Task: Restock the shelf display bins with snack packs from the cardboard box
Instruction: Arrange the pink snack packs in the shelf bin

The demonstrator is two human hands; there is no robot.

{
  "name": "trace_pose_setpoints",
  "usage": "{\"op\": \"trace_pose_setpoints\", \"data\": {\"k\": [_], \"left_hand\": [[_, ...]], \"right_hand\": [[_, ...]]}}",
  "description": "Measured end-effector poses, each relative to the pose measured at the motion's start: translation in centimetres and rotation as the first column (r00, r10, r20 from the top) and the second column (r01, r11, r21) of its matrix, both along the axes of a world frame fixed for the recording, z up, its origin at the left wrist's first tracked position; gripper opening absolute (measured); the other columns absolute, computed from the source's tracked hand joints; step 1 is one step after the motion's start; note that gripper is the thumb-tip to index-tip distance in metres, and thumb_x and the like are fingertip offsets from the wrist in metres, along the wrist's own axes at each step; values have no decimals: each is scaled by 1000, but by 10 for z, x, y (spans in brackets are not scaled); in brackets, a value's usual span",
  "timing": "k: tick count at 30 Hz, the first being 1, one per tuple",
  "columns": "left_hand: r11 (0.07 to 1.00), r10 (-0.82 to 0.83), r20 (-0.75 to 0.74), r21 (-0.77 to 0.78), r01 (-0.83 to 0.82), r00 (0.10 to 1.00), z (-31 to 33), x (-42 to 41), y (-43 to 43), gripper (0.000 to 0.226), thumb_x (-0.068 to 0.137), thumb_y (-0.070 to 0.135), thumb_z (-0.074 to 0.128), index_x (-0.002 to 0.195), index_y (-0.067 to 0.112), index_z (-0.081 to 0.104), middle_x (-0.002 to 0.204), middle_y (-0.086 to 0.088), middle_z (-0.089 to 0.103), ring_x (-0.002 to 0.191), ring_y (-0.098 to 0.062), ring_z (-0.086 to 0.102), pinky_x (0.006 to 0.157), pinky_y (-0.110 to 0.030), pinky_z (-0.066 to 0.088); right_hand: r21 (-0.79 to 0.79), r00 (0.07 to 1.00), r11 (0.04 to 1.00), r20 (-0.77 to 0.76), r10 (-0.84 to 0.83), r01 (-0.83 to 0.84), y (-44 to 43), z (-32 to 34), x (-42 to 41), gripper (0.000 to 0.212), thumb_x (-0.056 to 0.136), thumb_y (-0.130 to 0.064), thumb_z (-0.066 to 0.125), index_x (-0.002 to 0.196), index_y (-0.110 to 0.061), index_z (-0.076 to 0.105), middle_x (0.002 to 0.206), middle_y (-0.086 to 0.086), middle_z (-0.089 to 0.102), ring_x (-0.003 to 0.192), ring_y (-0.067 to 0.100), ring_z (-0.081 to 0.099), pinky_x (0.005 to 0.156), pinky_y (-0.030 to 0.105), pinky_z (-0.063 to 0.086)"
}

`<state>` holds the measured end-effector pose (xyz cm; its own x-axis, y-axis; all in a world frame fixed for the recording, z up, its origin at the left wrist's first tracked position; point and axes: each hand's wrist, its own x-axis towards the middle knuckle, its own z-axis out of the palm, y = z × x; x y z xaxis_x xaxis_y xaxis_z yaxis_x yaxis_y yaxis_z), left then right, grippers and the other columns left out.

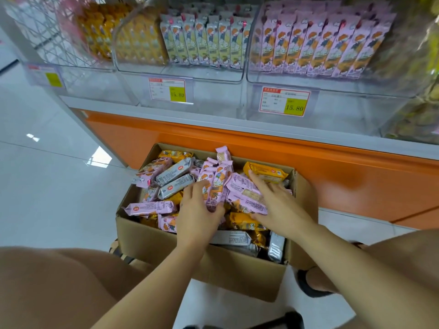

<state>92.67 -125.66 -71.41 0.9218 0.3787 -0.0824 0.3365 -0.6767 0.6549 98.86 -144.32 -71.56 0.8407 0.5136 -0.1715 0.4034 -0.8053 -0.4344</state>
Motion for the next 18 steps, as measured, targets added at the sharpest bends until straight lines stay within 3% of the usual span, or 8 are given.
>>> {"op": "trace_pose_setpoints", "data": {"k": [4,9,11,14,18], "left_hand": [[996,53,32,-72,-51,998,4,2,2,55,85,31,66,134,29,41,138,5,38,115,-17,48,78,-38,50],[992,57,84,-115,-47,995,17,1,-2,55,84,30,67,134,29,42,137,6,41,106,-4,40,74,-29,44],[990,63,112,-134,-47,992,28,-2,-5,55,85,29,68,134,29,43,138,6,42,104,0,37,72,-21,38],[985,54,192,-169,-21,980,51,-10,-7,54,85,28,68,133,30,44,137,7,41,94,2,43,65,-9,35],[983,29,353,-181,38,935,93,-17,-12,50,83,27,69,125,38,43,126,17,39,98,2,47,65,-3,32]], "right_hand": [[104,998,993,11,-55,53,1,7,-3,96,85,-37,66,148,-42,-5,125,2,56,98,20,58,74,35,52],[286,990,949,-89,-107,129,-3,22,-8,71,84,-32,67,142,-45,30,121,-6,61,87,8,63,73,31,56],[292,990,947,-78,-119,137,-3,33,-9,67,84,-33,68,142,-43,35,120,-9,62,87,5,63,72,26,55],[288,988,946,8,-155,147,-5,62,-13,66,80,-43,66,139,-48,36,116,-14,64,91,8,63,72,28,55],[322,984,937,65,-164,135,-13,117,-17,68,83,-40,68,141,-47,34,102,-15,63,71,0,59,62,17,47]]}}
